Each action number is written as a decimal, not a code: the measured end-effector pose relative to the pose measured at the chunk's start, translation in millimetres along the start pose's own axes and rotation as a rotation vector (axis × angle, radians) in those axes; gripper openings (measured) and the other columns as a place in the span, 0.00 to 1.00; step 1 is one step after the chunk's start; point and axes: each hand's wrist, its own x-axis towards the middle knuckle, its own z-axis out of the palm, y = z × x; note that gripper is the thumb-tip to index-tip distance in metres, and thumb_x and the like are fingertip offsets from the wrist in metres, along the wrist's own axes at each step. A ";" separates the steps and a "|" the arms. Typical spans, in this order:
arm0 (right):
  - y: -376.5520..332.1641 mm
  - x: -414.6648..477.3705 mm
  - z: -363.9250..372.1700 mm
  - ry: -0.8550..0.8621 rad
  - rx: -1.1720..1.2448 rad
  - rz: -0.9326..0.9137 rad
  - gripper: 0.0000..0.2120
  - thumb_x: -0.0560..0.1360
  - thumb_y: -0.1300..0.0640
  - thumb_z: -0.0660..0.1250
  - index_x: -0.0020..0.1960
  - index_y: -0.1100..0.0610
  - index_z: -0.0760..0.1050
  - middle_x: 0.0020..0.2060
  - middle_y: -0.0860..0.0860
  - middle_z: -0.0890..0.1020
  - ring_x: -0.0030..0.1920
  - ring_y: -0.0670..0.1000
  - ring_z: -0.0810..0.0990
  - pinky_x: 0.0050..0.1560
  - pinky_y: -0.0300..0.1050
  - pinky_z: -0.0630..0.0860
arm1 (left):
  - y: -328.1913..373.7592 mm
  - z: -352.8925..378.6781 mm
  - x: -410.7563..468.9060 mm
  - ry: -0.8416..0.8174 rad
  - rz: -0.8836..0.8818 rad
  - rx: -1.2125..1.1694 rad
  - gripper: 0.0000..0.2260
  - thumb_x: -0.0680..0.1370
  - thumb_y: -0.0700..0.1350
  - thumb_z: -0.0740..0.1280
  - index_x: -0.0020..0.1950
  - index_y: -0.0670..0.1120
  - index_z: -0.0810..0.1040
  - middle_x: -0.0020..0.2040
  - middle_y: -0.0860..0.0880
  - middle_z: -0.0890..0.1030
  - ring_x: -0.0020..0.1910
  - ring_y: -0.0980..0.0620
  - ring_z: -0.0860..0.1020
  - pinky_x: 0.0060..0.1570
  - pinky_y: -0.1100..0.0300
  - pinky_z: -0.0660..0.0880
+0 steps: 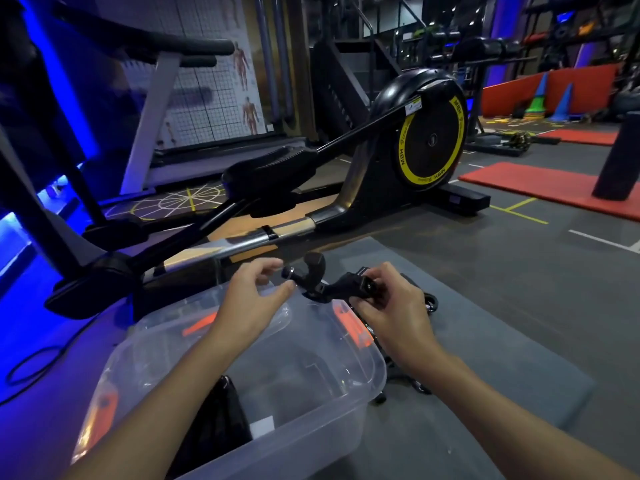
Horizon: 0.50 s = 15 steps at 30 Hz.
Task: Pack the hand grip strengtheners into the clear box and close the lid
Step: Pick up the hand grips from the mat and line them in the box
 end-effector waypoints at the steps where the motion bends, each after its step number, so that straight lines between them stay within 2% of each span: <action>1: -0.6 -0.7 1.3 -0.005 0.014 0.008 0.13 0.70 0.65 0.73 0.41 0.51 0.72 0.33 0.49 0.78 0.33 0.46 0.75 0.34 0.35 0.73 | -5.3 0.9 -0.3 0.016 -0.063 -0.023 0.16 0.75 0.48 0.73 0.61 0.50 0.77 0.57 0.51 0.78 0.55 0.55 0.77 0.57 0.54 0.75; 3: -1.5 -1.8 5.0 -0.016 0.044 0.025 0.13 0.71 0.64 0.73 0.41 0.51 0.71 0.31 0.49 0.77 0.30 0.44 0.72 0.32 0.33 0.70 | -12.6 3.4 0.6 0.022 -0.167 -0.149 0.11 0.75 0.48 0.73 0.56 0.51 0.79 0.54 0.50 0.81 0.52 0.52 0.80 0.55 0.52 0.78; 6: 0.1 -4.8 13.1 -0.046 0.063 0.041 0.13 0.71 0.64 0.74 0.41 0.51 0.71 0.31 0.49 0.77 0.30 0.43 0.72 0.31 0.32 0.69 | -16.7 8.4 2.2 0.016 -0.250 -0.359 0.02 0.76 0.45 0.71 0.48 0.50 0.81 0.46 0.47 0.85 0.48 0.47 0.83 0.50 0.54 0.81; 10: 1.1 -8.9 22.6 -0.097 0.067 0.071 0.14 0.72 0.64 0.74 0.41 0.51 0.70 0.32 0.48 0.77 0.31 0.42 0.73 0.33 0.32 0.71 | -30.6 8.8 9.5 0.104 -0.349 -0.497 0.06 0.76 0.41 0.72 0.50 0.40 0.82 0.44 0.39 0.85 0.43 0.45 0.83 0.52 0.51 0.81; 15: 5.0 -18.7 35.6 -0.198 0.095 0.109 0.13 0.73 0.64 0.72 0.42 0.51 0.69 0.36 0.47 0.76 0.34 0.42 0.74 0.37 0.36 0.73 | -44.0 3.9 10.3 0.117 -0.374 -0.445 0.03 0.74 0.40 0.74 0.45 0.42 0.84 0.42 0.42 0.86 0.43 0.46 0.84 0.50 0.53 0.81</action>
